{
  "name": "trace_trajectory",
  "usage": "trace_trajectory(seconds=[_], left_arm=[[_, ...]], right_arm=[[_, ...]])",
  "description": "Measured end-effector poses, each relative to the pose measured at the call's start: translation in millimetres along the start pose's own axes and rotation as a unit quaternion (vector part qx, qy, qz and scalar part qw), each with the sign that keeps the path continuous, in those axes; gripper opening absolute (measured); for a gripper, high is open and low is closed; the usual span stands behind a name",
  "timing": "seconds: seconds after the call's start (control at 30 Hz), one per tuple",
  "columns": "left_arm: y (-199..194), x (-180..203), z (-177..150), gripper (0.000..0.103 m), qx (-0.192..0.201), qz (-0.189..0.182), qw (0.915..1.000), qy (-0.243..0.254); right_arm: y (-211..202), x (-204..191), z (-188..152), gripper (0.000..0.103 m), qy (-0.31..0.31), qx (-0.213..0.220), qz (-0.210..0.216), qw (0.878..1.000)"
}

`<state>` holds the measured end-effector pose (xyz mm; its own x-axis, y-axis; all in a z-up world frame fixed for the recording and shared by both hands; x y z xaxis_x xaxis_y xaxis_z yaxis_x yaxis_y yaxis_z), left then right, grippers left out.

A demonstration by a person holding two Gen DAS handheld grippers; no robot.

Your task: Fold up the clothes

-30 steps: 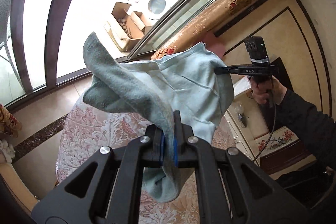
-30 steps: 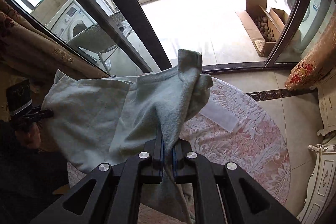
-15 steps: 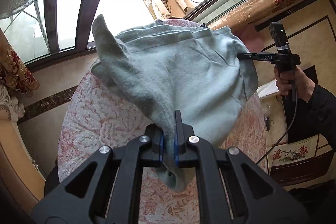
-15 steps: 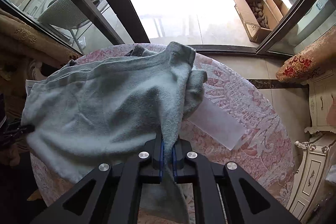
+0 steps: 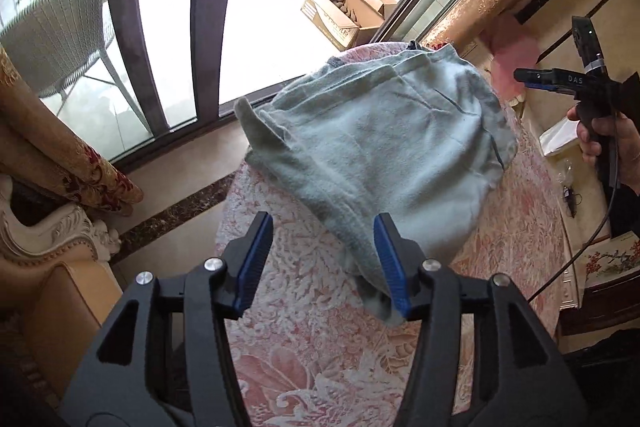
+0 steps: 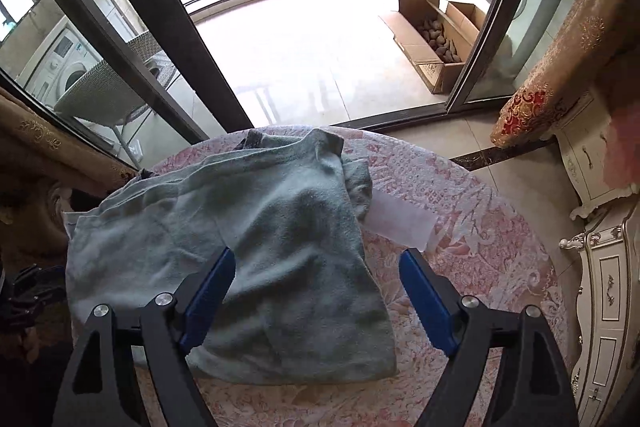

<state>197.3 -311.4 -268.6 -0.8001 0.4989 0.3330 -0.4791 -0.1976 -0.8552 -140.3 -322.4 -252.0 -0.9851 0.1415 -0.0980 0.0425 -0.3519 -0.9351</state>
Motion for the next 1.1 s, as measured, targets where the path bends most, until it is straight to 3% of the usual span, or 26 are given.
trace_trajectory(seconds=[0.1, 0.23, 0.4, 0.47, 0.57, 0.73, 0.83, 1.1], left_arm=[[-22, 6, 9, 0.061, -0.004, 0.030, 0.9987, 0.040], [-49, 28, 20, 0.064, -0.012, 0.068, 0.9914, 0.112], [-82, 63, 28, 0.072, -0.013, 0.049, 0.9859, 0.159], [-93, 73, 30, 0.085, -0.005, 0.043, 0.9849, 0.168], [-104, 85, 33, 0.090, 0.012, 0.033, 0.9832, 0.179], [-120, 105, 38, 0.091, 0.056, 0.034, 0.9737, 0.218], [-127, 106, 41, 0.094, 0.075, 0.039, 0.9726, 0.216], [-125, 101, 44, 0.098, 0.069, 0.054, 0.9733, 0.212]], right_arm=[[-43, 2, -8, 0.085, 0.033, 0.044, -0.030, 0.998], [-115, -30, -42, 0.085, 0.069, 0.105, -0.095, 0.988], [-200, -91, -108, 0.085, 0.132, 0.175, -0.159, 0.963], [-226, -112, -131, 0.085, 0.154, 0.203, -0.181, 0.950], [-232, -136, -168, 0.085, 0.187, 0.183, -0.219, 0.940], [-241, -170, -196, 0.085, 0.218, 0.202, -0.216, 0.930], [-237, -179, -203, 0.085, 0.235, 0.189, -0.211, 0.930], [-241, -192, -189, 0.086, 0.226, 0.187, -0.200, 0.935]])
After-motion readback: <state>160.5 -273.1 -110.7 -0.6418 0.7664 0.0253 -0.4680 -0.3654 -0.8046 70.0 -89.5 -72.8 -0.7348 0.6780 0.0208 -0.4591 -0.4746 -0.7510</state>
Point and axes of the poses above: each gripper's, at about its wrist camera, not at the fingertips, and y roughly the way its jaws point, x to its right, z to its top, the point moved 10 cm from there along y, roughly the way its jaws point, and after that the axes turned 1 degree about y, right-handed, at the moved point
